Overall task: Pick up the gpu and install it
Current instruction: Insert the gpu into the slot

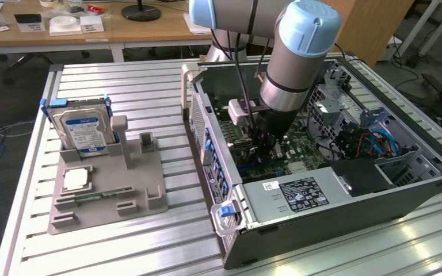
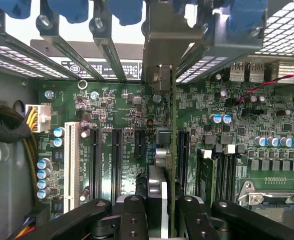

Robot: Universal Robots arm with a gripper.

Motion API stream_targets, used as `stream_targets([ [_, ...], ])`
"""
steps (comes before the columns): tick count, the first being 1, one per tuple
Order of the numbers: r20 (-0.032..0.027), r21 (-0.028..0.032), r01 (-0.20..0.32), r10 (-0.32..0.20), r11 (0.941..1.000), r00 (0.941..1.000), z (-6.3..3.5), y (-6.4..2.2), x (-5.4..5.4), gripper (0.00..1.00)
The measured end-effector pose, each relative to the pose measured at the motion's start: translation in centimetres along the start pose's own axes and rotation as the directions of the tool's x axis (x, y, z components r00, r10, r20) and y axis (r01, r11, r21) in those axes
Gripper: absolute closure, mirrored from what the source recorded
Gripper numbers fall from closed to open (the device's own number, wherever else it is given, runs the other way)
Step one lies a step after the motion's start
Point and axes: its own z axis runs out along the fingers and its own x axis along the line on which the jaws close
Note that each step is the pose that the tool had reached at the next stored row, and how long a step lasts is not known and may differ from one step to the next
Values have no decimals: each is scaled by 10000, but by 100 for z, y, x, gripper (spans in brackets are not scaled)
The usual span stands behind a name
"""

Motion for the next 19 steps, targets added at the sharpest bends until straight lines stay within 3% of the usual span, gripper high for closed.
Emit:
stream_targets([
  [9,0,-6,-1,1,10000,10000,-9,0,0,72],
  [13,-4,-31,-2,2,10000,10000,34,0,2,72],
  [16,27,-17,-1,1,10000,10000,11,-2,-3,72],
  [19,-1,-30,-2,2,10000,10000,-11,0,0,72],
])
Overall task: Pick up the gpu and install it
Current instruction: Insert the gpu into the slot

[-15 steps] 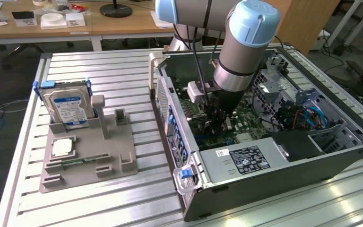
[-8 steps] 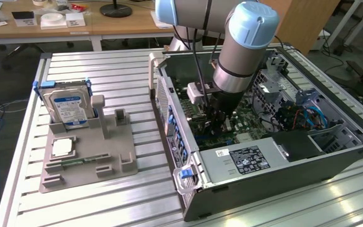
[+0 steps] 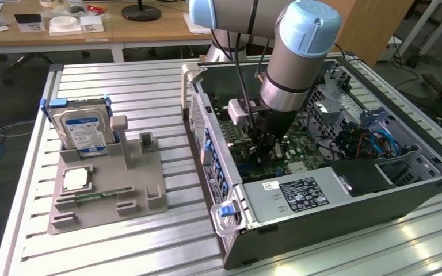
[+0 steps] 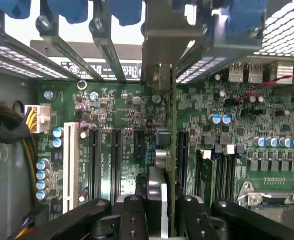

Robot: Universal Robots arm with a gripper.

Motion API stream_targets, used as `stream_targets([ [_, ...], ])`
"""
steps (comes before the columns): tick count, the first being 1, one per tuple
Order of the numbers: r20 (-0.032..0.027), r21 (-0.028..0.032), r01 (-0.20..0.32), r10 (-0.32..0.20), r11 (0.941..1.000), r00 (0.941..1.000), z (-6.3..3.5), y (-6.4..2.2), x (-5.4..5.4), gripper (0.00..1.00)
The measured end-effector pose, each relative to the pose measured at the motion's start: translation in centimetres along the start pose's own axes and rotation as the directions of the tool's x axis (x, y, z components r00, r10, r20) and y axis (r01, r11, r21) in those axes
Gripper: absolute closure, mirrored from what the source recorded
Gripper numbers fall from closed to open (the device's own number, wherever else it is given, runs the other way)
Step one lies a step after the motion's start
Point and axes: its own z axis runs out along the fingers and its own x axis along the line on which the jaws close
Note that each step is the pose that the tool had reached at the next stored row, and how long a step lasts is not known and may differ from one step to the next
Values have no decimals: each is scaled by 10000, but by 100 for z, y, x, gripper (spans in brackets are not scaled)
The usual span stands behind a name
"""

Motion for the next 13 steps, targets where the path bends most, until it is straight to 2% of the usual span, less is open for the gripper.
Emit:
stream_targets([
  [8,0,-2,0,0,10000,10000,8,0,0,72],
  [13,-2,-40,0,0,10000,10000,19,-1,1,72],
])
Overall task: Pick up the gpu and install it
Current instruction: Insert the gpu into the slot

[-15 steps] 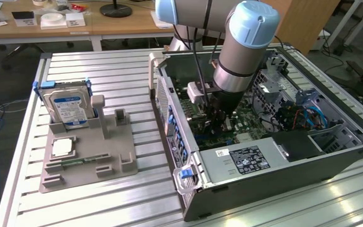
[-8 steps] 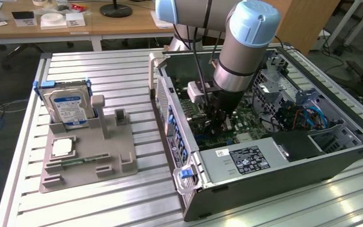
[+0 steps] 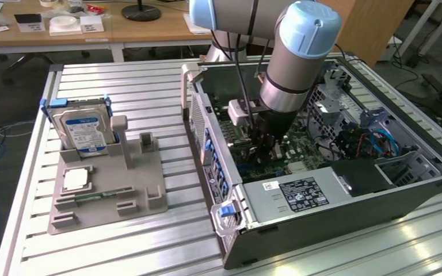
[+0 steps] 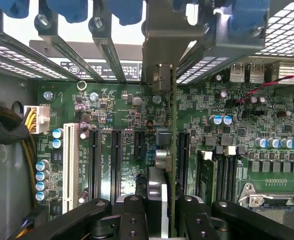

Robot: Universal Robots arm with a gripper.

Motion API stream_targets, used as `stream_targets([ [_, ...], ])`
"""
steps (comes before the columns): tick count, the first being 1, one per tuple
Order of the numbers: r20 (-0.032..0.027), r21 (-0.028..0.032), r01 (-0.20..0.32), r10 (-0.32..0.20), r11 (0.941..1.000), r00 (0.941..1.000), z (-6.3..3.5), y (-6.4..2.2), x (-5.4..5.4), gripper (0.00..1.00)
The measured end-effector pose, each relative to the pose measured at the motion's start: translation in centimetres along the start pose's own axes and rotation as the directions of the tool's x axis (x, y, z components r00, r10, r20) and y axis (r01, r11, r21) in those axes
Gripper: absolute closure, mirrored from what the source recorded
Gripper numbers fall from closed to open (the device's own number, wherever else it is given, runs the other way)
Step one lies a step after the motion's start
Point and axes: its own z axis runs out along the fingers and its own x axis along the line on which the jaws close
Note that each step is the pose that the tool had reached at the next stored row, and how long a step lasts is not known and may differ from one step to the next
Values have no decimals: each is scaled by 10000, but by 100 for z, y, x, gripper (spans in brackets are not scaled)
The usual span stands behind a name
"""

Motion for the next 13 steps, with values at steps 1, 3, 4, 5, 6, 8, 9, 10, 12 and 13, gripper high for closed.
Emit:
stream_targets([
  [1,1,-2,-1,1,10000,10000,1,0,0,72],
  [3,2,-2,-1,1,10000,10000,3,0,0,72],
  [4,2,-1,-1,1,10000,10000,3,0,0,72],
  [5,2,-2,-1,1,10000,10000,3,0,0,72],
  [6,2,-2,-1,1,10000,10000,3,0,0,72],
  [8,2,-1,-1,1,10000,10000,4,0,0,72],
  [9,4,-1,-1,1,10000,10000,8,0,0,72],
  [10,1,-2,-1,1,10000,10000,12,0,0,72],
  [12,-3,-5,-1,1,10000,10000,16,0,1,72],
  [13,-3,-4,-1,1,10000,10000,17,0,1,72],
])
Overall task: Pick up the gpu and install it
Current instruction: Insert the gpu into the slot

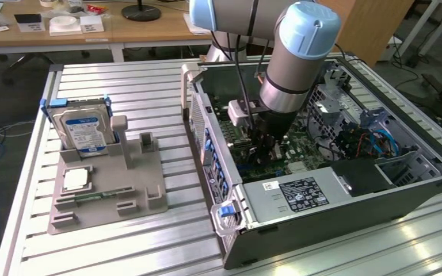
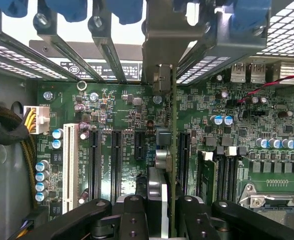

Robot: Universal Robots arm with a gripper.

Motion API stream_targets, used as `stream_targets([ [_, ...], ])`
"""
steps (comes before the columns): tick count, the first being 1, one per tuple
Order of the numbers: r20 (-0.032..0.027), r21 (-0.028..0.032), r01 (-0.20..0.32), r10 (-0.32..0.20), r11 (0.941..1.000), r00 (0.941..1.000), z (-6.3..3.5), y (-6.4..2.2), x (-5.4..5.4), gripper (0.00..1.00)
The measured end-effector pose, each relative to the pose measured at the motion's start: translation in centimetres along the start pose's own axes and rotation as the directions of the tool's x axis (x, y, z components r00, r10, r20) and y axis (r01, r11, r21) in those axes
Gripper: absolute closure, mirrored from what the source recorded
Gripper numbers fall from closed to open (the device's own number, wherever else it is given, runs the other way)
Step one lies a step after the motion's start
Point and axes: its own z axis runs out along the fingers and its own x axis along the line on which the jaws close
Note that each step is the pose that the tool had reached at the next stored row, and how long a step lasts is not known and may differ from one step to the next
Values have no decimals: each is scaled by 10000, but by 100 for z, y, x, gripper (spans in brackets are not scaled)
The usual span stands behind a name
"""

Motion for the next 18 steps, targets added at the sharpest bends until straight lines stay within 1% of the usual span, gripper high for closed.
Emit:
stream_targets([
  [5,9,0,-1,1,10000,10000,34,-1,0,72],
  [7,2,-3,-2,2,10000,10000,45,-1,1,72],
  [14,6,-1,-1,1,10000,10000,45,-1,1,72],
  [16,18,6,0,0,10000,10000,35,-2,-1,72],
  [18,13,3,0,0,10000,10000,32,-2,-1,72],
])
